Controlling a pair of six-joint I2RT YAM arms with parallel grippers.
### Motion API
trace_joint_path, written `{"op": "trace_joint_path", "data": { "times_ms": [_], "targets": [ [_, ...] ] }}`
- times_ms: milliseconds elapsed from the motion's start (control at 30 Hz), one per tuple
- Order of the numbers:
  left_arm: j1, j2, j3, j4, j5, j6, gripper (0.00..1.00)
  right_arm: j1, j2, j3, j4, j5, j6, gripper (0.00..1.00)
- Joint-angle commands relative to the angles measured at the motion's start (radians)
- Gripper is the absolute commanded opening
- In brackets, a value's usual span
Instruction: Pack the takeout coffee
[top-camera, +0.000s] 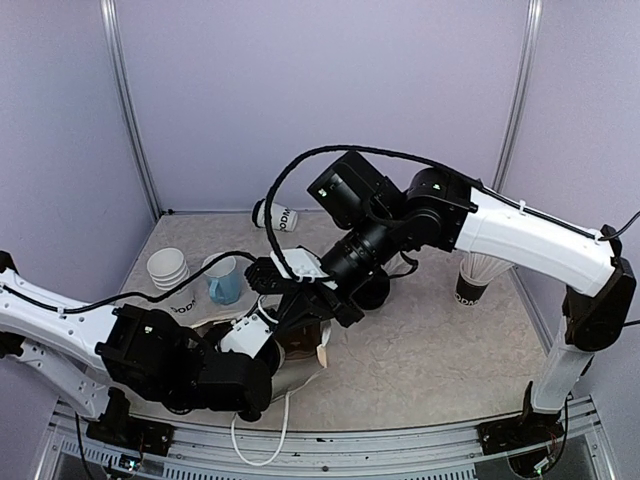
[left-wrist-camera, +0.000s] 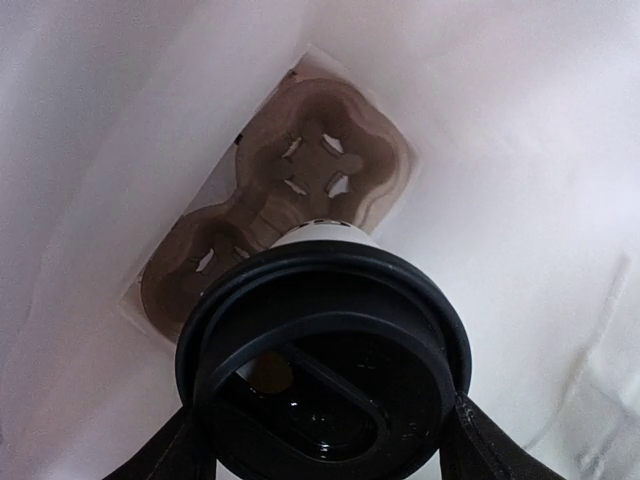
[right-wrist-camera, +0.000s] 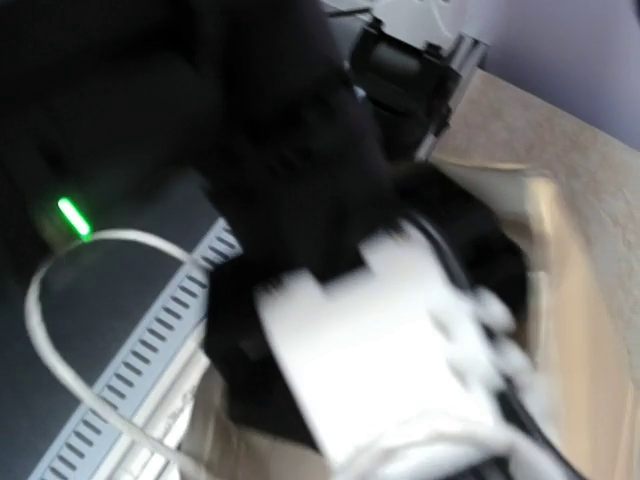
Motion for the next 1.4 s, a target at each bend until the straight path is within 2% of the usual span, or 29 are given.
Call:
{"op": "trace_joint_path", "data": {
  "times_ms": [0,267,500,767,1000,1367],
  "targets": [
    [-0.054,-0.041,-0.001,-0.036,-0.013,-0.026,0.42,-0.052,-0.056,0.015,-0.038,0.024,0.031,0.00],
    [-0.087,0.053,0.036,-0.142,-0.057,-0.057,0.41,-0.087,-0.086,0.010,-0.069,-0.013,0.034,0.00],
    [-0.149,0.144,0.110,-0.170,-0.105,0.011,0.41,-0.087,-0.097,0.031,-0.113,-0.081,0.011,0.00],
    [-0.113,0.226,0.191,-0.357,-0.162,-0.153,0.38,-0.087,-0.105,0.070,-0.203,-0.143,-0.045,0.00],
    [-0.109,0.254,0.168,-0.308,-0.155,-0.116,0.39,-0.087,-0.107,0.084,-0.238,-0.164,-0.069,0.00],
    [-0.054,0.241,0.092,-0.082,-0.169,0.071,0.39,-0.087,-0.083,0.114,-0.276,-0.205,-0.101,0.00]
  ]
}}
